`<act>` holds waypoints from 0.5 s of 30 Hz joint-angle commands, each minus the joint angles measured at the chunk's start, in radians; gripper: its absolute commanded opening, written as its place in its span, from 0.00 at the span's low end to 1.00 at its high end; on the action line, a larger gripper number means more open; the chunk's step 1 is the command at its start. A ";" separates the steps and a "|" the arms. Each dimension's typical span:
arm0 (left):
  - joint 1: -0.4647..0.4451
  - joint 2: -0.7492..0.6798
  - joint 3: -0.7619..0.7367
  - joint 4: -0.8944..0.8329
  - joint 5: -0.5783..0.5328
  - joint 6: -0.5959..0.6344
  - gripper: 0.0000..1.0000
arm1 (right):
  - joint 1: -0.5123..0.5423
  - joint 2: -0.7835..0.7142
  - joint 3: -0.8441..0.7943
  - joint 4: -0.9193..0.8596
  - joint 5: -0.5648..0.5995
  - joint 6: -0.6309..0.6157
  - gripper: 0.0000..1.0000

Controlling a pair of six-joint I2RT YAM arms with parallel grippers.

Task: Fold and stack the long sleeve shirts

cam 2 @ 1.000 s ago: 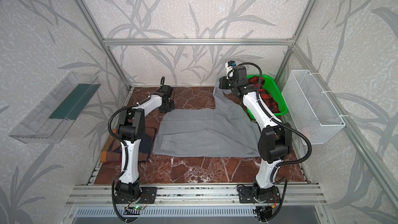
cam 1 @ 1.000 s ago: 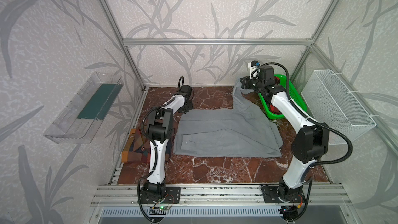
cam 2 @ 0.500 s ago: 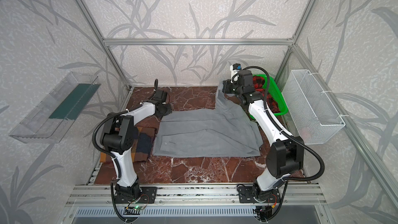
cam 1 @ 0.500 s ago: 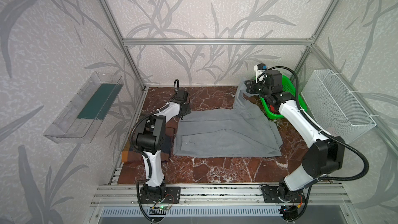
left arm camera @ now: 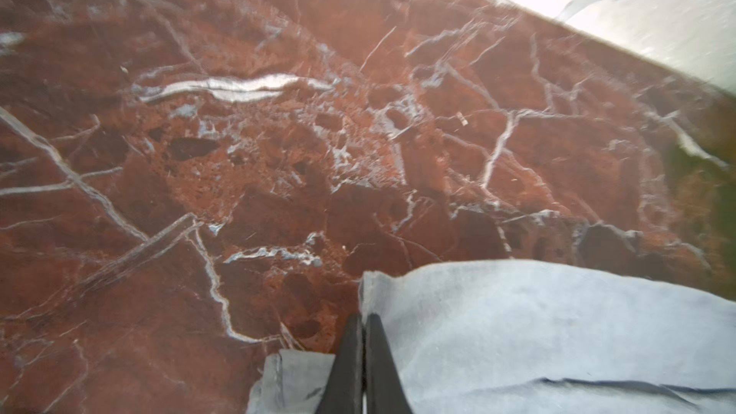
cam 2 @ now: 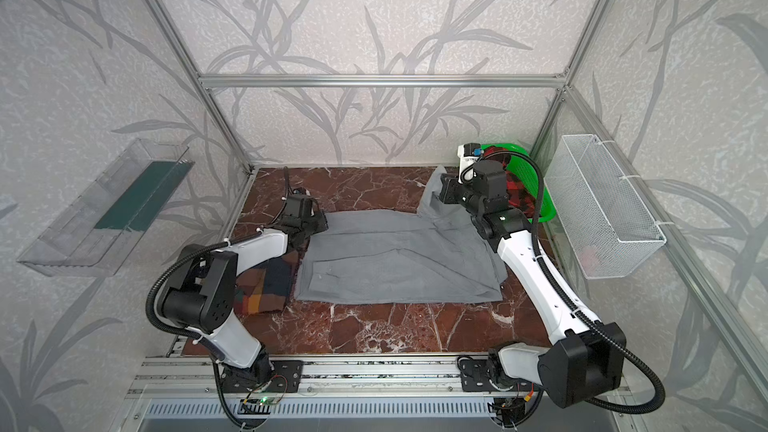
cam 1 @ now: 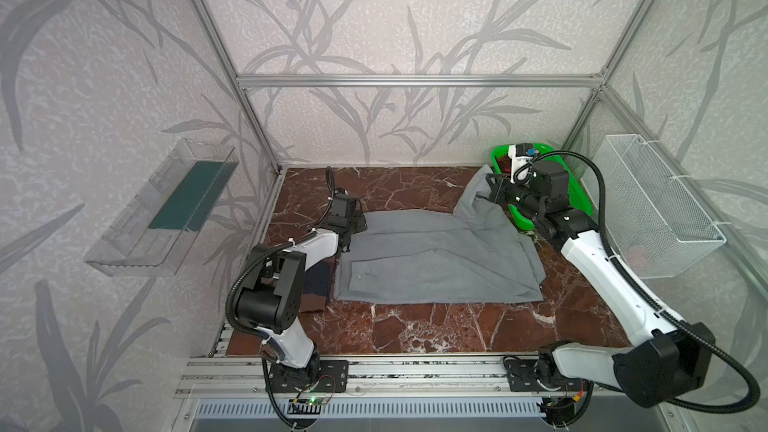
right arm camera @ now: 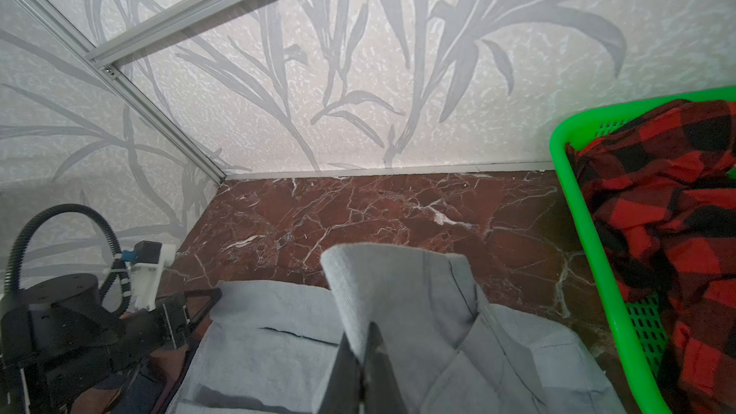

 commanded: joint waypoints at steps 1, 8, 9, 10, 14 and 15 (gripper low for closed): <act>-0.030 -0.070 -0.082 0.161 -0.072 -0.015 0.00 | 0.008 -0.073 -0.040 -0.029 0.031 0.012 0.00; -0.063 -0.153 -0.268 0.292 -0.153 -0.073 0.00 | 0.034 -0.221 -0.133 -0.137 0.074 -0.010 0.00; -0.064 -0.166 -0.294 0.306 -0.163 -0.083 0.00 | 0.036 -0.245 -0.148 -0.151 0.077 -0.013 0.00; -0.066 -0.175 -0.316 0.326 -0.173 -0.089 0.00 | 0.038 -0.267 -0.162 -0.163 0.079 -0.015 0.00; -0.070 -0.215 -0.391 0.389 -0.192 -0.119 0.00 | 0.057 -0.358 -0.200 -0.259 0.107 -0.029 0.00; -0.073 -0.225 -0.403 0.390 -0.194 -0.127 0.00 | 0.059 -0.377 -0.209 -0.286 0.116 -0.029 0.00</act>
